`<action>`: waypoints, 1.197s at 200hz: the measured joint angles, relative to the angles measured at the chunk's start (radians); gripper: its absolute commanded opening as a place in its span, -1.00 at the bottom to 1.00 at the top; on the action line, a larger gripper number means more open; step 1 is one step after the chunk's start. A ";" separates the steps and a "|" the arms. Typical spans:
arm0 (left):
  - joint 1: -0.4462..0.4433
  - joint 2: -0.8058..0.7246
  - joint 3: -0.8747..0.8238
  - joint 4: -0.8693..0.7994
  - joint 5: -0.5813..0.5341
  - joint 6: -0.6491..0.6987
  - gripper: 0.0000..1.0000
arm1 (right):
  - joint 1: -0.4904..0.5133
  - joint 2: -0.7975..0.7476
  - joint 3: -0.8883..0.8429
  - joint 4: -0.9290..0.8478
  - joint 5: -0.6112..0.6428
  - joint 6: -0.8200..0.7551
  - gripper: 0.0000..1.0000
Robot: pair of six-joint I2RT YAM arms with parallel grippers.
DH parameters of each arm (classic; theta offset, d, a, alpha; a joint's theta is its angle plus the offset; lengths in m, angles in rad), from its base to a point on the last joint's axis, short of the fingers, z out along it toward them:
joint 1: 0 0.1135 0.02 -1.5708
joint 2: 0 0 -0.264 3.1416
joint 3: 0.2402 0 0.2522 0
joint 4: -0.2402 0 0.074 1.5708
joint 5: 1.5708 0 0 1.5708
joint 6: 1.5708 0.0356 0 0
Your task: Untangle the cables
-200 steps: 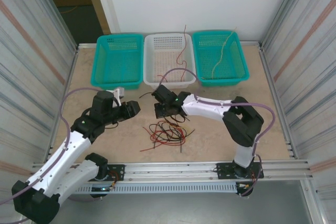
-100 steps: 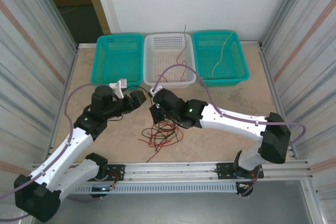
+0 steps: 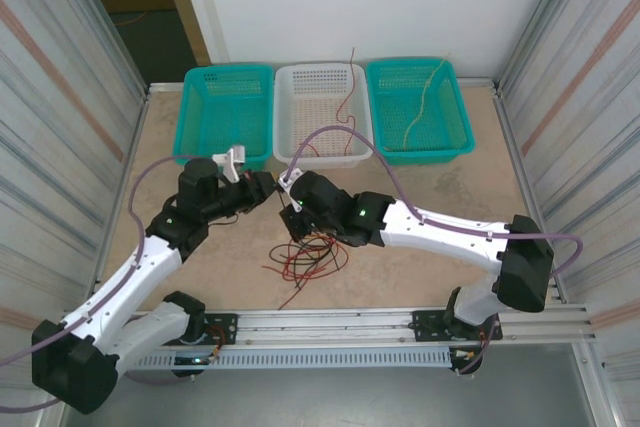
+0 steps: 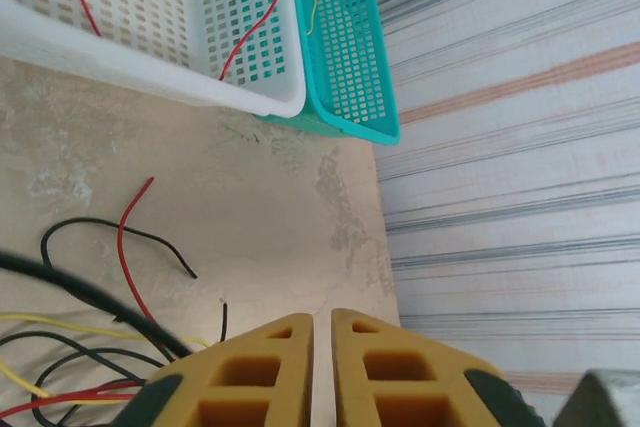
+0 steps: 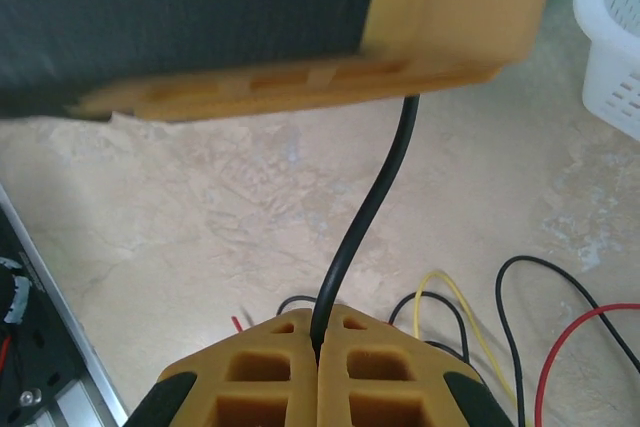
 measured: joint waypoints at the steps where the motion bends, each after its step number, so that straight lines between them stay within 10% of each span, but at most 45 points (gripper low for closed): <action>1: 0.000 0.002 0.006 -0.004 0.000 0.007 -0.35 | 0.000 0.000 0.001 -0.001 0.000 -0.001 -1.00; 22: 0.000 0.007 0.080 -0.046 -0.023 0.047 0.08 | -0.003 -0.009 0.028 -0.016 0.023 -0.008 -1.00; 122: -0.074 -0.202 -0.085 0.051 -0.095 0.094 0.26 | -0.119 -0.214 0.211 0.013 -0.045 0.008 -1.00; 239: -0.196 -0.074 0.052 0.124 -0.098 0.360 0.40 | -0.228 -0.232 0.275 0.069 -0.253 0.112 -0.97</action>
